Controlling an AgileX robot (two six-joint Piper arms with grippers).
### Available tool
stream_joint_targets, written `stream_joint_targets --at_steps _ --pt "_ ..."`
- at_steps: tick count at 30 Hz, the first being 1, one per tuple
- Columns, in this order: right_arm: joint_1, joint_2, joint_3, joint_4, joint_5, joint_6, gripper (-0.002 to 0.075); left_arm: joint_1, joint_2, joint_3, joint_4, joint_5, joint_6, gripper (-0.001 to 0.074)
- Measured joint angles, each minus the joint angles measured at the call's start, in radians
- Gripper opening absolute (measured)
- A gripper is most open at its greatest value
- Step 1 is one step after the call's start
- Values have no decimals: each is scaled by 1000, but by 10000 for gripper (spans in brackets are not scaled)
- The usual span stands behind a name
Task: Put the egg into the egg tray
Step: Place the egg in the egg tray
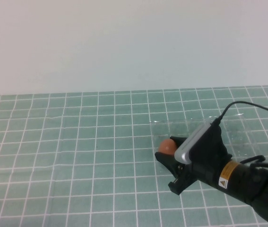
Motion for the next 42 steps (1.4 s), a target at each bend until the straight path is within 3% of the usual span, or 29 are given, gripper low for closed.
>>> stream_joint_targets --at_steps 9,42 --pt "0 40 21 5 -95 -62 363 0 0 0 0 0 0 0" --pt "0 110 21 87 -159 -107 363 0 0 0 0 0 0 -1"
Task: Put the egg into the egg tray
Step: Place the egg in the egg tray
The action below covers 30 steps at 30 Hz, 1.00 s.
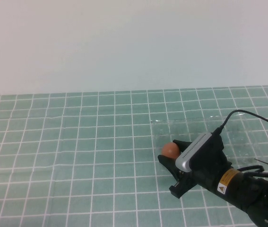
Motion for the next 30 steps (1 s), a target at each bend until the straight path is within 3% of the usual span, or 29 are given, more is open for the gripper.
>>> stream_joint_targets --at_steps 30 --pt "0 51 0 -9 -40 0 363 0 0 0 0 0 0 -1"
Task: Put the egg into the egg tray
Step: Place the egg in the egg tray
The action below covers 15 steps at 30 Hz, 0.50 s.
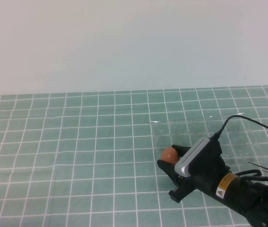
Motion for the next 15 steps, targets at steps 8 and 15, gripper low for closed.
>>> stream_joint_targets --at_steps 8,15 --pt "0 0 0 36 -6 6 364 0 0 0 0 0 0 -1" --pt "0 0 0 43 -4 14 452 0 0 0 0 0 0 -1"
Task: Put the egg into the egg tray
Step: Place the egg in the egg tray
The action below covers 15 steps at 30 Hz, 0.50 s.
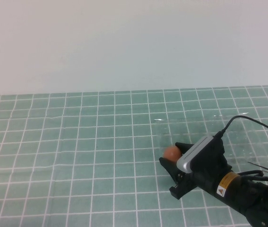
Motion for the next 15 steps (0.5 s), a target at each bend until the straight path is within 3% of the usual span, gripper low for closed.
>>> stream_joint_targets --at_steps 5,15 --pt "0 0 0 2 -2 0 505 0 0 0 0 0 0 -1" --pt "0 -44 0 2 13 2 511 0 0 0 0 0 0 -1"
